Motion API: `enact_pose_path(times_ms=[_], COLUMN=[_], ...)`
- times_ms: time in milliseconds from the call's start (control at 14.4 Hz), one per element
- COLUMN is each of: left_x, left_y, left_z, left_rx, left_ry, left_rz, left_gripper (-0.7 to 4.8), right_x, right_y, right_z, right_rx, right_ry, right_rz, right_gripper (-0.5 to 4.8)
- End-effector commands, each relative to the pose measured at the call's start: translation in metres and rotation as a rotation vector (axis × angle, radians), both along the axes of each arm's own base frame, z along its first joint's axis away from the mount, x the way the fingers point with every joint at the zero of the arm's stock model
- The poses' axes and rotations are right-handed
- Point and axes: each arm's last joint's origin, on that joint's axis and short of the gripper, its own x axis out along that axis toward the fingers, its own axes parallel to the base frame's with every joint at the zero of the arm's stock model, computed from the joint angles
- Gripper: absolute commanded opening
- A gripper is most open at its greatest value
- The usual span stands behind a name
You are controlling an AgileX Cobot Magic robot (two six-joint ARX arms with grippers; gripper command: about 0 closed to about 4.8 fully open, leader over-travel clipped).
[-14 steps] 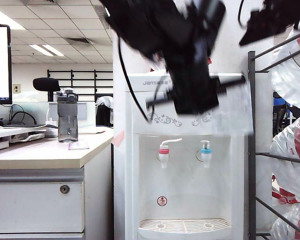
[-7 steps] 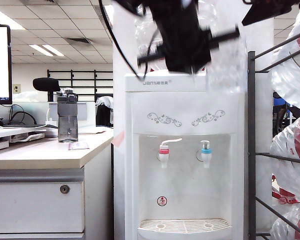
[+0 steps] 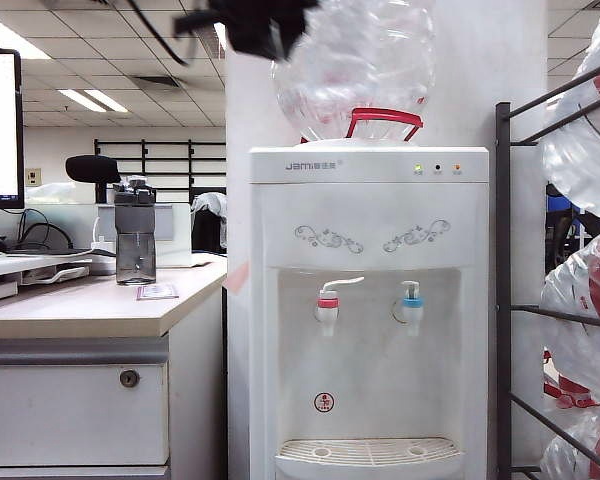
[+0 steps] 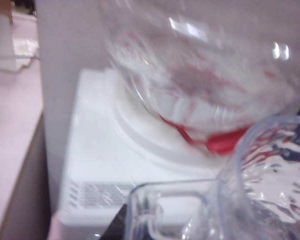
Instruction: Pick up the plastic mug from the left desk, go to the cold water outlet of the water dispenser, press the vertical switch to get some water, then put the mug back on the desk.
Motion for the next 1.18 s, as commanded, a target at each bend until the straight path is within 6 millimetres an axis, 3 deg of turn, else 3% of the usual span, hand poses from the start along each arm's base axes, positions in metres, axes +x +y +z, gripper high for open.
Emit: enact_pose_path(times_ms=[69,208,347,486,694,833,902,1180], left_x=[0.000,0.005,0.022,0.033,0.027,0.032,0.063,0.079], left_y=[0.034,0.066,0.100,0.129,0.159,0.171,0.193,0.192], left_z=[0.031,0.045,0.039,-0.012,-0.085,-0.104,-0.154,-0.201], left_rx=[-0.052,-0.066,-0.059,-0.074,-0.060,-0.080,-0.096,-0.099], left_ry=[-0.069,-0.093,-0.080,-0.018,-0.008,0.041,0.042,0.036], left_rz=[0.035,0.105,0.160,0.256,0.420,0.462,0.472,0.476], left_gripper=[-0.06,-0.06,-0.06,-0.06,-0.06,-0.06,-0.06,-0.06], right_x=[-0.010,-0.013,-0.017,-0.022,-0.032,-0.034,-0.036,-0.036], right_y=[0.000,0.000,0.000,0.000,-0.001,-0.001,0.000,0.000], right_z=[0.004,0.002,0.005,0.008,0.014,0.015,0.016,0.015], right_rx=[0.006,0.003,0.003,0.006,0.008,0.009,0.008,0.008], right_ry=[0.016,0.047,0.032,0.016,-0.010,-0.015,-0.010,-0.006], right_rz=[0.021,0.021,0.027,0.045,0.045,0.049,0.053,0.053], right_gripper=[-0.04,-0.05,-0.05,-0.04,-0.05,-0.05,-0.05,-0.05])
